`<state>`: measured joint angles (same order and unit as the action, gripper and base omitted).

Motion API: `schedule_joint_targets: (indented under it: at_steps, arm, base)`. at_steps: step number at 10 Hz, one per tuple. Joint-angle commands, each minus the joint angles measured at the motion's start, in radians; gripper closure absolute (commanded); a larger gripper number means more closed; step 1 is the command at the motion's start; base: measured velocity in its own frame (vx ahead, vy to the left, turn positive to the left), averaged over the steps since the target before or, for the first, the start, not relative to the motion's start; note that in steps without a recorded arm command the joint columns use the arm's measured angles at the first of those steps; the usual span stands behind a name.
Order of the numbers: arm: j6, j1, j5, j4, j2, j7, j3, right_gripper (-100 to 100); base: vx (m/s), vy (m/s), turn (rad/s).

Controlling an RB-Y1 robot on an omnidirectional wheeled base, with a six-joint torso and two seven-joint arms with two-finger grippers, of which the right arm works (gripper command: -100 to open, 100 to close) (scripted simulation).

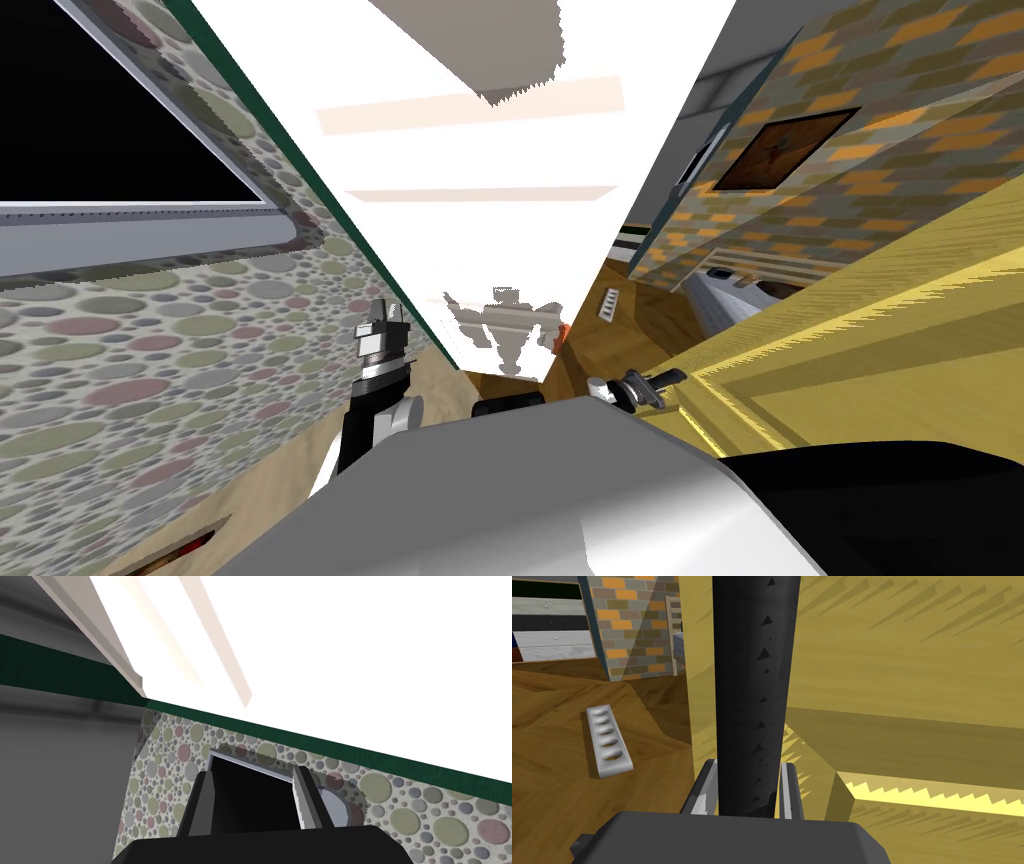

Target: Push the door open

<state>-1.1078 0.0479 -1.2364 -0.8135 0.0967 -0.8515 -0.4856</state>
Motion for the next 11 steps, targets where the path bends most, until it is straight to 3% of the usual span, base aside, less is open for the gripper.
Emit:
schedule_joint_targets:
  at_steps: [1, 3, 5, 6, 7, 9, 10, 11]
  arm:
    - [-0.014, -0.001, 0.000, 0.043, 0.013, -0.021, -0.022, 100]
    - [-0.014, -0.001, 0.000, 0.043, 0.013, -0.021, -0.022, 100]
    - [-0.009, 0.003, -0.004, 0.058, 0.026, -0.029, -0.082, 100]
    - [-0.009, 0.003, -0.004, 0.058, 0.026, -0.029, -0.091, 100]
    - [-0.006, 0.005, -0.006, 0.065, 0.031, -0.033, -0.121, 100]
    - [-0.006, 0.005, -0.006, 0.065, 0.031, -0.033, -0.124, 100]
    - [-0.004, 0.007, -0.009, 0.072, 0.036, -0.037, -0.155, 100]
    - [-0.004, 0.007, -0.009, 0.072, 0.036, -0.037, -0.155, 100]
  base:
    - [0.020, -0.043, 0.052]
    - [0.003, -0.009, -0.006]
    - [0.014, -0.045, 0.161]
    - [0.021, -0.053, 0.064]
    - [0.033, -0.051, 0.105]
    - [0.019, -0.045, 0.020]
    - [0.016, -0.031, 0.120]
    - [0.017, -0.033, 0.054]
